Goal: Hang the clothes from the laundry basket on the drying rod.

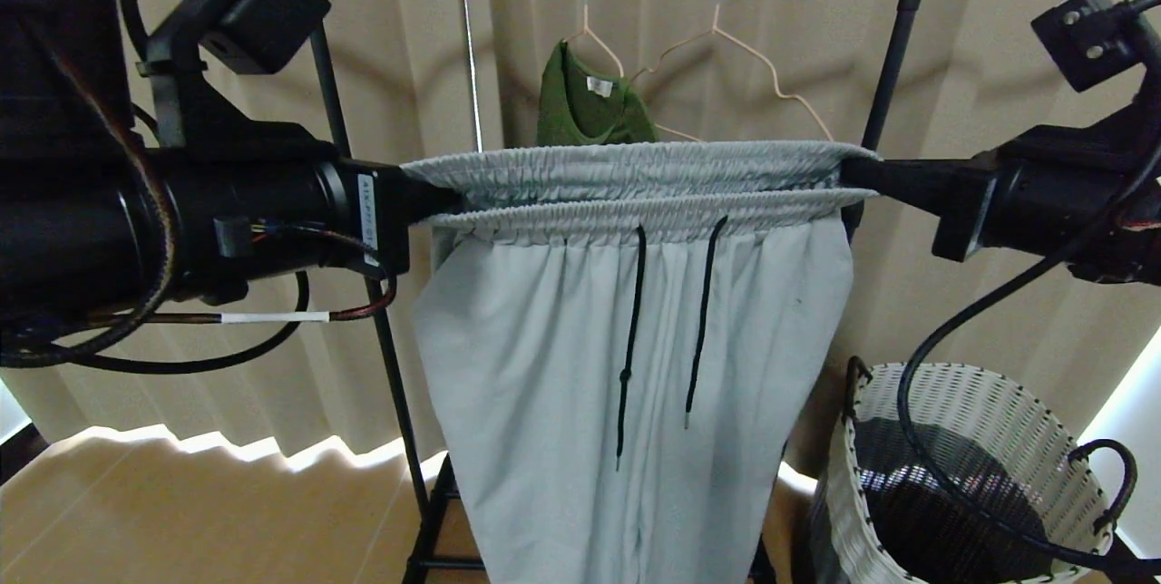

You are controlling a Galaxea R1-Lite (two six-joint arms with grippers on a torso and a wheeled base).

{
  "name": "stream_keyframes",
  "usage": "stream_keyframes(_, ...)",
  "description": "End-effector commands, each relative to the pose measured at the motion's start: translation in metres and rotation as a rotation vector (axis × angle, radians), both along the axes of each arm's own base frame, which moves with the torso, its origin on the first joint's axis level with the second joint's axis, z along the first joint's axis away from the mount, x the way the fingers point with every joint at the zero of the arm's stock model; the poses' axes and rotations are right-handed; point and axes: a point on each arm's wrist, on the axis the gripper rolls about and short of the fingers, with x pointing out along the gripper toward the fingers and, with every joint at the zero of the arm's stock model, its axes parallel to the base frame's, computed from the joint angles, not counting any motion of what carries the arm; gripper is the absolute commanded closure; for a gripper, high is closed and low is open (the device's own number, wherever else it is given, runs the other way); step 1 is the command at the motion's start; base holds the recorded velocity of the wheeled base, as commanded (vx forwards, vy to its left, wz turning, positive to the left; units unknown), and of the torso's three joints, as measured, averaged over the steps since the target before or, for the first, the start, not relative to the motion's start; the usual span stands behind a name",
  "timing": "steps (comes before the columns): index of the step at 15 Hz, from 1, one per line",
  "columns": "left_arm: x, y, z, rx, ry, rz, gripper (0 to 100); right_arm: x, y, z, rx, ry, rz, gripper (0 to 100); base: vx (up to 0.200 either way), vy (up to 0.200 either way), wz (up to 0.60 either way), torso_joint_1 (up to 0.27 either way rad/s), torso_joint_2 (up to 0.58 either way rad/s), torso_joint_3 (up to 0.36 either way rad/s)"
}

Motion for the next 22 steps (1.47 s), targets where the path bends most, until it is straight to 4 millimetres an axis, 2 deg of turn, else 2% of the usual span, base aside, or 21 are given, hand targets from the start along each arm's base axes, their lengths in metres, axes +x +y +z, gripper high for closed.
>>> stream_keyframes(1,0.005,-0.004,-0.016,0.015,0.041,0.002,100,-0.021,-0.007,-0.001,0.004,-0.006,0.002,100,0.0,0.0,0.0,0.0,0.0,0.0)
stream_keyframes(2,0.002,-0.007,-0.018,0.015,0.041,-0.015,100,-0.023,-0.008,-0.005,0.002,-0.001,0.001,100,0.0,0.0,0.0,0.0,0.0,0.0)
stream_keyframes(5,0.005,-0.008,-0.013,0.0,0.018,-0.013,100,-0.022,-0.007,0.008,0.016,-0.041,0.004,100,0.0,0.0,0.0,0.0,0.0,0.0)
stream_keyframes(8,0.015,-0.01,-0.024,0.022,0.057,0.005,100,-0.017,-0.004,-0.001,0.005,-0.008,0.013,100,0.0,0.0,0.0,0.0,0.0,0.0)
stream_keyframes(10,0.023,-0.013,-0.029,0.033,0.073,0.012,100,-0.015,-0.002,0.0,0.005,-0.009,0.016,100,0.0,0.0,0.0,0.0,0.0,0.0)
stream_keyframes(18,0.018,-0.011,-0.004,-0.012,-0.002,0.005,100,-0.018,-0.004,0.008,0.014,-0.037,0.012,100,0.0,0.0,0.0,0.0,0.0,0.0)
stream_keyframes(22,0.016,-0.01,-0.003,-0.014,-0.004,0.005,100,-0.018,-0.004,0.008,0.014,-0.036,0.012,100,0.0,0.0,0.0,0.0,0.0,0.0)
